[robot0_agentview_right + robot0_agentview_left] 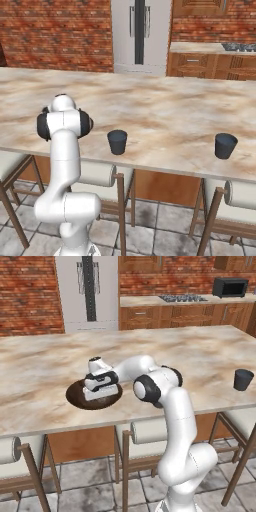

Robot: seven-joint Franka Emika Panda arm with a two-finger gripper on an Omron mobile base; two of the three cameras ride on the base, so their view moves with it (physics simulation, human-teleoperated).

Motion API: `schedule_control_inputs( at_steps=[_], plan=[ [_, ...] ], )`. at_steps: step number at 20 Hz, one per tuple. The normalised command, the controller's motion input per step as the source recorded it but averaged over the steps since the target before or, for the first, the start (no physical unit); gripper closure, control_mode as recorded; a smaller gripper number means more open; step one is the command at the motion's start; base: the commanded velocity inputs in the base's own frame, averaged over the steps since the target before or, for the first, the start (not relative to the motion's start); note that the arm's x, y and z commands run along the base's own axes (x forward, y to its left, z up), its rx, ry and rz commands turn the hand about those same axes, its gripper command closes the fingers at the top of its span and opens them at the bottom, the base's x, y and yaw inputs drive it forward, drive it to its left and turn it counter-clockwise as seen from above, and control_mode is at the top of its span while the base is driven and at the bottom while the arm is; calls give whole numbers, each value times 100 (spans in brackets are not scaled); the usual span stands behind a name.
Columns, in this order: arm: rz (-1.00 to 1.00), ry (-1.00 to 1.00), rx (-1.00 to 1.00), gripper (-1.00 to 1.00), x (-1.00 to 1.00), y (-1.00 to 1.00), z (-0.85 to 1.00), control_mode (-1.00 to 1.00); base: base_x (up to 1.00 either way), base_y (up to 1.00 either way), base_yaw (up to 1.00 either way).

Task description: There are four ice cubes in the ice bowl. Place two ice cubes in each glass of water.

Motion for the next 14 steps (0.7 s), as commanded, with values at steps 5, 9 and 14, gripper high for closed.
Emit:
schedule_control_inputs(
  at_steps=[5,9,14],
  plan=[
    [-1,0,0,100,0,-59,-1,-100,0,0,0],
    [0,0,1,100,0,-54,35,-100,0,0,0],
    [-1,0,2,100,-7,-55,61,-100,0,0,0]
  ],
)
